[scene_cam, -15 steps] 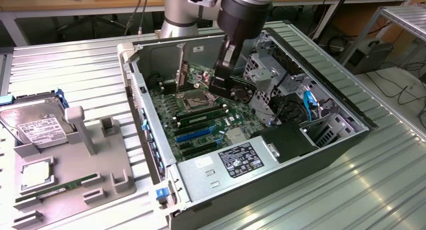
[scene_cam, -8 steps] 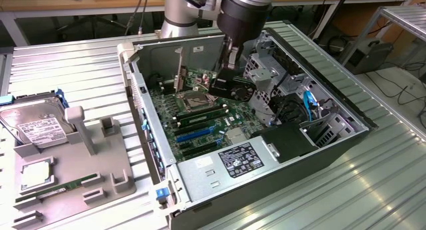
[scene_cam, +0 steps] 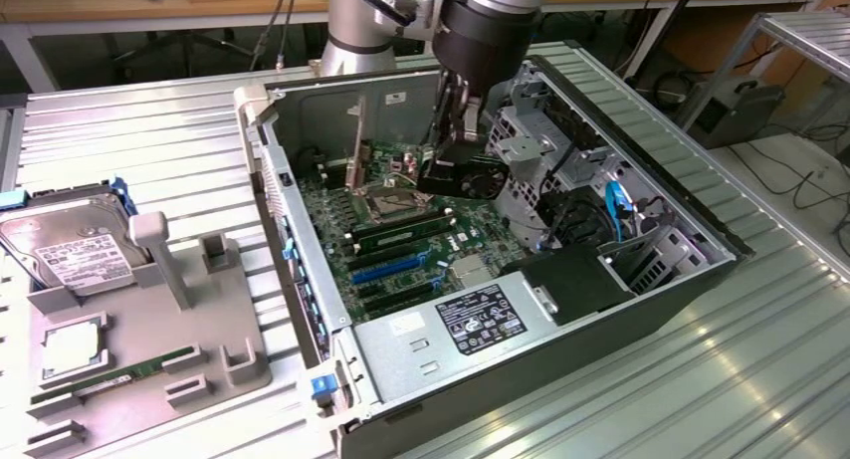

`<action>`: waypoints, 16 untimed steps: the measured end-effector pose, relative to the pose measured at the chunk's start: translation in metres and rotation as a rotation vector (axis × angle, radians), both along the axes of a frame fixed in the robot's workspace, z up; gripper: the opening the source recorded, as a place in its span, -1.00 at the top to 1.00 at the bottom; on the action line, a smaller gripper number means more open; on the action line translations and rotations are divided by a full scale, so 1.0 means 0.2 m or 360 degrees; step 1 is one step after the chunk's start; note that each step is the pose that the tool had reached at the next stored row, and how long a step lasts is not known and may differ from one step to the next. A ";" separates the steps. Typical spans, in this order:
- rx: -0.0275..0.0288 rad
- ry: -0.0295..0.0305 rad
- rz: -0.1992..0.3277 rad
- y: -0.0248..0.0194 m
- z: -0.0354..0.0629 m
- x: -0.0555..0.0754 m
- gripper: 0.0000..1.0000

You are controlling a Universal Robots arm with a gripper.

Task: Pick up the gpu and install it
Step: 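Insert the gpu into the slot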

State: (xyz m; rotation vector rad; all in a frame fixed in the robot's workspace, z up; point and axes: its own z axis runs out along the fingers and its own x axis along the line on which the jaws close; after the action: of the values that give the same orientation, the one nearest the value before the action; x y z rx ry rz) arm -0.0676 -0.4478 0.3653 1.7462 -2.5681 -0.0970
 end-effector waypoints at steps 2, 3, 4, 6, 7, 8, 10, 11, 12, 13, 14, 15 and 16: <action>0.00002 -0.00027 0.0026 -0.008 -0.003 0.00 0.47; 0.00002 -0.00041 0.0034 -0.016 -0.004 0.00 0.47; 0.00002 -0.00053 0.0040 -0.024 -0.005 0.00 0.47; 0.00003 -0.00075 0.0057 -0.040 -0.009 0.00 0.47; 0.00005 -0.00084 0.0068 -0.043 -0.011 0.00 0.47; 0.00006 -0.00093 0.0083 -0.045 -0.013 0.00 0.47; 0.00003 -0.00111 0.0125 -0.046 -0.016 0.00 0.47; 0.00004 -0.00123 0.0154 -0.047 -0.018 0.00 0.47; 0.00005 -0.00133 0.0181 -0.047 -0.021 0.00 0.47; 0.00005 -0.00147 0.0215 -0.047 -0.024 0.00 0.47; 0.00007 -0.00159 0.0240 -0.047 -0.028 0.00 0.47; 0.00008 -0.00176 0.0273 -0.047 -0.032 0.00 0.47; 0.00007 -0.00185 0.0295 -0.047 -0.034 0.00 0.47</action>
State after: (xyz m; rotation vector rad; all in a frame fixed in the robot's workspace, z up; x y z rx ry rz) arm -0.0682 -0.4572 0.3584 1.9796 -2.3987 -0.0822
